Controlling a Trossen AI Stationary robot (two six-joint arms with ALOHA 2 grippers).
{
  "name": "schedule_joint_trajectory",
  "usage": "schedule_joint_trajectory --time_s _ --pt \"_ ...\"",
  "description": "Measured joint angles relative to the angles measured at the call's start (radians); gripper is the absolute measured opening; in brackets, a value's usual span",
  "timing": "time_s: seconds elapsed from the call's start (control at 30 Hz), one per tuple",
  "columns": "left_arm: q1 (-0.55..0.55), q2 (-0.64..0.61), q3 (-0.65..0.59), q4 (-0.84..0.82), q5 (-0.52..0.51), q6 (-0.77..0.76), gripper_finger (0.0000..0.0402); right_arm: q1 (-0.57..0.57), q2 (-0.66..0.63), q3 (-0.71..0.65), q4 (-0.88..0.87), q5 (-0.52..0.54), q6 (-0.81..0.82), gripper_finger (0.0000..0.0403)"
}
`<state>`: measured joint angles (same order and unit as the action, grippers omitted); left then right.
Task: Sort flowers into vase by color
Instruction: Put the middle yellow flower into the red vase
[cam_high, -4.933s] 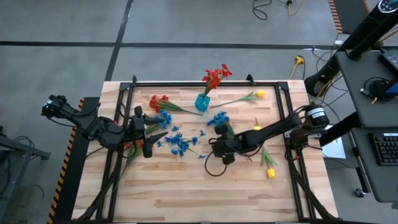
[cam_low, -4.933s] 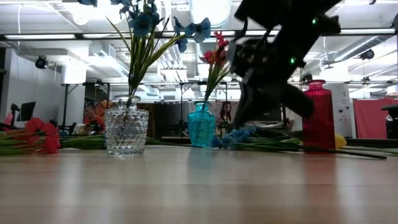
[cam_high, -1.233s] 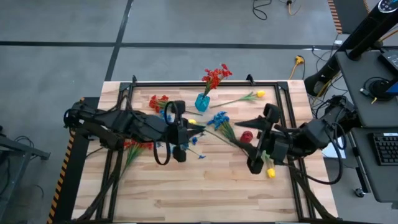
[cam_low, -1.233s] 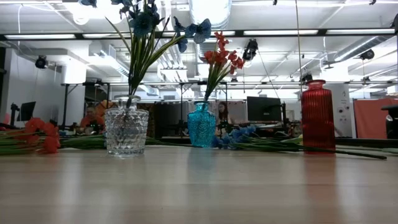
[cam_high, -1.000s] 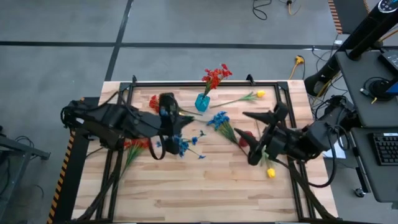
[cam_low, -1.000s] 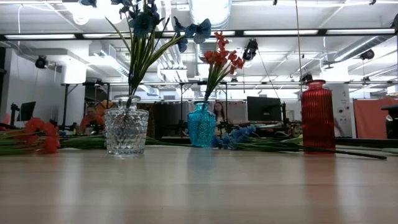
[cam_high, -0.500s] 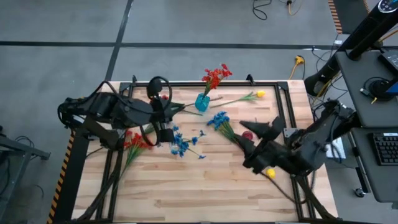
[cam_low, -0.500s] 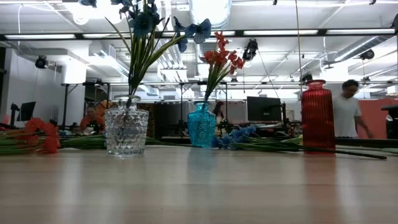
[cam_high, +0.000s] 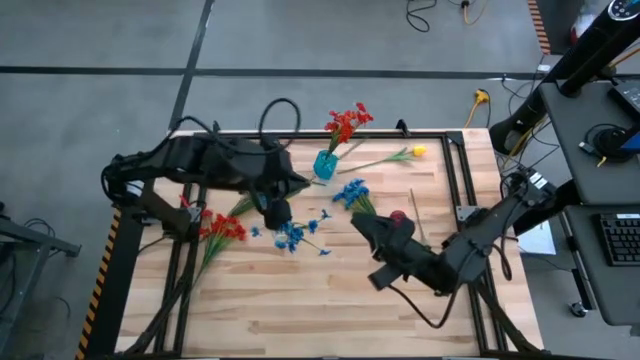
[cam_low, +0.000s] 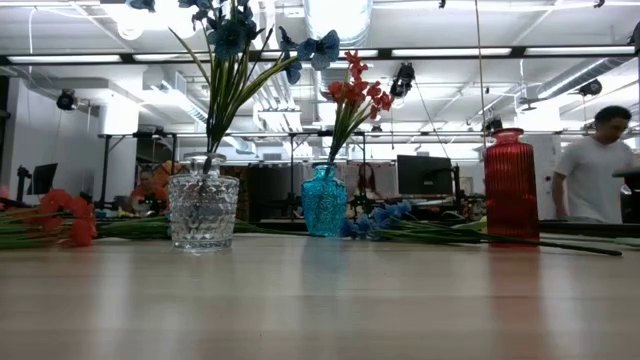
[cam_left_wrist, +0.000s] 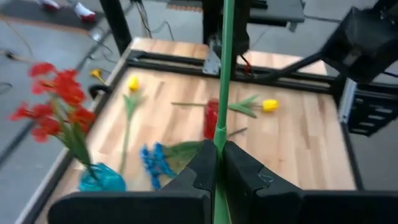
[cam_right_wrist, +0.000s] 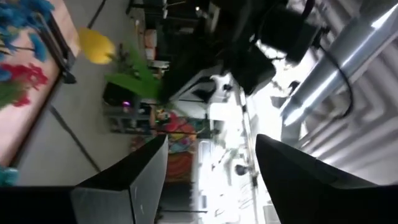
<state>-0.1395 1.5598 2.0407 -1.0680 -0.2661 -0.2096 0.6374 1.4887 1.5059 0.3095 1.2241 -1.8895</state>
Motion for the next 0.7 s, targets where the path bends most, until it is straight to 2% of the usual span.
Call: schedule_joint_trajectory --time_s 0.17,0.43,0.7 --pt "-0.001 0.044 0.000 -0.003 0.051 -0.042 0.0000 -0.050 0.003 0.000 0.025 -0.049 -0.146 0.0235" --pt "-0.001 0.085 0.001 -0.005 0.076 -0.090 0.0000 -0.147 -0.001 0.000 0.003 -0.044 -0.151 0.0235" --pt "-0.001 0.070 0.001 -0.005 0.076 -0.126 0.0000 -0.185 -0.001 0.000 -0.163 -0.027 -0.091 0.0235"
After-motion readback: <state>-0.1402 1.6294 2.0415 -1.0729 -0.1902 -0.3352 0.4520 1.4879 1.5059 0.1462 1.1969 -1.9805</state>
